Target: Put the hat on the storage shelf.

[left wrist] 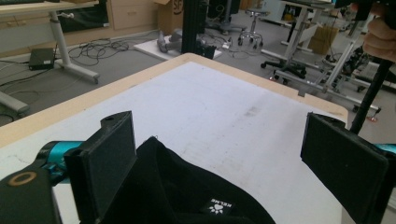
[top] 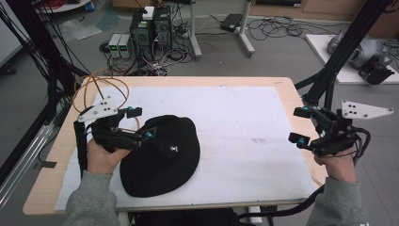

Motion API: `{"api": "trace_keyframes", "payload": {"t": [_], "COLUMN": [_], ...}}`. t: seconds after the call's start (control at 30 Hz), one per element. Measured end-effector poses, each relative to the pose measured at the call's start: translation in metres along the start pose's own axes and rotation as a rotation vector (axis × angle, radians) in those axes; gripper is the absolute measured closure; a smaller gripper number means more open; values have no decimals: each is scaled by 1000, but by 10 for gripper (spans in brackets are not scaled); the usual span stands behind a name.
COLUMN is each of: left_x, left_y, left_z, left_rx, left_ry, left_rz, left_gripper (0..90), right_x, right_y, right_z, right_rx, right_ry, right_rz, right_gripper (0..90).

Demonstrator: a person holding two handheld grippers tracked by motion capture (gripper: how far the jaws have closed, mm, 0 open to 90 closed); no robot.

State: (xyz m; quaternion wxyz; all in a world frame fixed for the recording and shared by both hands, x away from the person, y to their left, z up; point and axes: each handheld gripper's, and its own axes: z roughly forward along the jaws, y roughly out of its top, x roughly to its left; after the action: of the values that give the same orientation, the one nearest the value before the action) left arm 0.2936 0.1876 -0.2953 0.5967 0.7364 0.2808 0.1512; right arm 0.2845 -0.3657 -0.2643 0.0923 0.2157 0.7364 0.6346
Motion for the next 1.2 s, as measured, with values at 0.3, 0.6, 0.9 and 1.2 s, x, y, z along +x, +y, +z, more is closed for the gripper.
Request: {"api": "trace_keyframes", "payload": {"t": [0.3, 0.6, 0.9, 1.2], "left_x": [7, 16, 24, 26], "left_y": [-13, -29, -42, -45], "left_z": [12, 24, 29, 30], "left_rx": [38, 47, 76, 92], "left_ry": [44, 63, 83, 96], "left_rz": [-8, -46, -65, -69], "left_gripper": [106, 106, 114, 125], "right_x": [0, -1, -1, -1], "right_y": [0, -1, -1, -2], "right_z": [-1, 2, 1, 3], "right_rx": [-2, 14, 11, 27], "right_ry": [6, 4, 9, 11], "right_rz": [3, 12, 11, 16], "right_gripper": [20, 20, 20, 20]}}
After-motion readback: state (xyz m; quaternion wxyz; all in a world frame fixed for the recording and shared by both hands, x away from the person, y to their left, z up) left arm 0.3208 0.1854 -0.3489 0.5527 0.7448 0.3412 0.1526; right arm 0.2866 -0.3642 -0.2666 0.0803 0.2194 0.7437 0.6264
